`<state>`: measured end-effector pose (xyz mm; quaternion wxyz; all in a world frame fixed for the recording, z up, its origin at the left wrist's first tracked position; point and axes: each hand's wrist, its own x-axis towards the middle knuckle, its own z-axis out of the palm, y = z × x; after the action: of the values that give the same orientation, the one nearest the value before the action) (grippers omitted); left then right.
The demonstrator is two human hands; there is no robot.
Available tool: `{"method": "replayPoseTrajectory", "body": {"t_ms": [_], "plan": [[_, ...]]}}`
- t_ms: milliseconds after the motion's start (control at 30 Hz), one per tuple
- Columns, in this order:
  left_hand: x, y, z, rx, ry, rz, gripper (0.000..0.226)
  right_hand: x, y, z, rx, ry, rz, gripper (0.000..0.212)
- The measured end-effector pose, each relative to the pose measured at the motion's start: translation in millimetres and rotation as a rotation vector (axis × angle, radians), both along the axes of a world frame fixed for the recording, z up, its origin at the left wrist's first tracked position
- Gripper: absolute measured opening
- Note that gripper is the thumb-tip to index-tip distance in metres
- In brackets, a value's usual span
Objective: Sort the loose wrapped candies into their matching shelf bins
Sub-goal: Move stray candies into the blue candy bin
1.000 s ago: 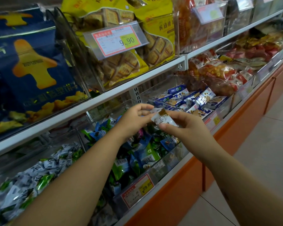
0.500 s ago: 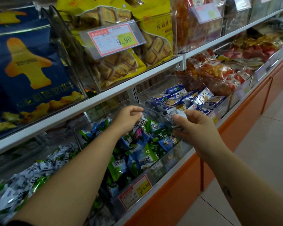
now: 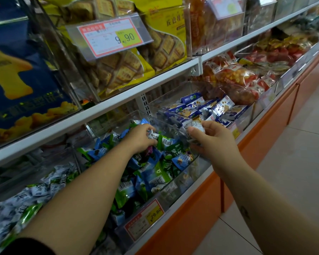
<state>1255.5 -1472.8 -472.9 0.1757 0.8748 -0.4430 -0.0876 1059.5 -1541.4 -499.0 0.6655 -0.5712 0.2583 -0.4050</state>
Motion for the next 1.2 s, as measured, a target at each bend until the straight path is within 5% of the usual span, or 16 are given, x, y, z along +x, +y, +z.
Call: {"method": "replayPoseTrajectory", "body": {"t_ms": [200, 333, 467, 667, 833, 1200], "plan": [[-12, 47, 29, -0.279, -0.1, 0.084, 0.027, 3, 27, 15, -0.153, 0.134, -0.076, 0.047], [-31, 112, 45, -0.322, -0.081, 0.109, 0.024, 6, 75, 26, -0.245, 0.133, 0.121, 0.015], [-40, 184, 51, -0.321, -0.107, 0.23, 0.038, 18, 131, 33, -0.365, 0.228, 0.342, 0.021], [-30, 284, 39, -0.28, -0.16, 0.392, 0.028, 55, 203, 41, -0.74, 0.365, 0.505, 0.042], [-18, 331, 34, -0.06, 0.024, 0.229, 0.053, 86, 218, 35, -1.072, 0.543, 0.423, 0.044], [-35, 278, 31, -0.143, -0.041, 0.119, 0.031, 42, 157, 28, -0.961, 0.499, 0.27, 0.024]]}}
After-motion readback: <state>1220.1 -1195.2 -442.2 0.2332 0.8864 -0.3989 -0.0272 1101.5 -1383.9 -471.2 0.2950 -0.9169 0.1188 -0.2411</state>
